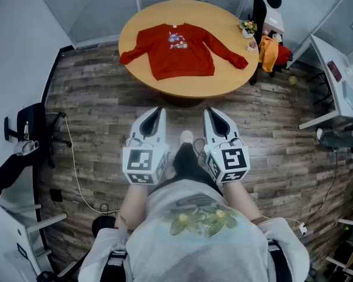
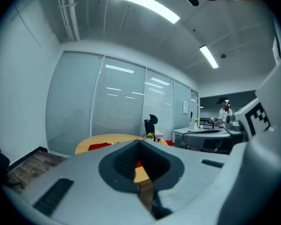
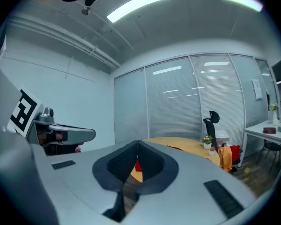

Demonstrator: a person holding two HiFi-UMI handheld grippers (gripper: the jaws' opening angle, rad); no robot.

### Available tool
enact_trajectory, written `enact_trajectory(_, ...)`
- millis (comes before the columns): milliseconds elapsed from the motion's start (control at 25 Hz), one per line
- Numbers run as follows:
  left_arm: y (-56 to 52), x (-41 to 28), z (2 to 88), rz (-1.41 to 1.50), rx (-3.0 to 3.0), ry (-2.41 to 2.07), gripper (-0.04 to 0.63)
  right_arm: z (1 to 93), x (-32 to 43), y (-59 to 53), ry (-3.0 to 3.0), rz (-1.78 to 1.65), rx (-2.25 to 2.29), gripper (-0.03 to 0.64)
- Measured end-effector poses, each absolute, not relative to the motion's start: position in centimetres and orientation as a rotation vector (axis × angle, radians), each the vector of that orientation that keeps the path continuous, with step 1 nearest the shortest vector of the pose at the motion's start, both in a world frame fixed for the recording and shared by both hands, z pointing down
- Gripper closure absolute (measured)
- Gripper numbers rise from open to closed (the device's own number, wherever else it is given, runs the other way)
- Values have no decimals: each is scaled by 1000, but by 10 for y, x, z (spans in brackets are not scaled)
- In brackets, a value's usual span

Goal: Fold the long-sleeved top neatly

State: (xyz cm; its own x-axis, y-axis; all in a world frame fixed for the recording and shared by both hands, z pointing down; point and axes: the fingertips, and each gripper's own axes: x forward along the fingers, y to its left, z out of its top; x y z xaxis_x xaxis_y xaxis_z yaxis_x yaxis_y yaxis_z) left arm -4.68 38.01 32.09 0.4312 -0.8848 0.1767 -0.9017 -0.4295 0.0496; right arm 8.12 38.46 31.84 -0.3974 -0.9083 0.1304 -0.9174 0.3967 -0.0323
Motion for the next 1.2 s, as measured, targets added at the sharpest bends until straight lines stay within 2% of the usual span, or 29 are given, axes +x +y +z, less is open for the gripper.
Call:
enact_trajectory(600, 336, -35, 323, 196, 2574, -1540, 591, 320, 78, 346, -2594, 191, 1638, 592)
enact_trajectory(640, 332, -36, 323, 195, 2572, -1538, 591, 321, 78, 341, -2592, 200, 1634, 563)
enact_trajectory(680, 327, -37, 324, 196, 2571, -1536, 591, 322, 78, 337, -2590, 210, 1629, 496)
enact_trajectory(720, 323, -38, 325, 199, 2569, -1533, 591, 323, 78, 332, -2585, 218, 1626, 458)
enact_trajectory(920, 301, -42, 327, 206, 2565, -1519, 591, 328, 80, 308, -2549, 219, 1618, 396)
enact_trajectory(1080, 278, -44, 327, 201, 2566, -1505, 591, 332, 82, 285, -2529, 227, 1609, 385)
enact_trajectory(1160, 268, -42, 328, 211, 2576, -1481, 554, 334, 84, 274, -2521, 234, 1608, 383)
enact_trajectory(1200, 263, -41, 329, 219, 2581, -1472, 458, 334, 84, 268, -2518, 236, 1607, 382)
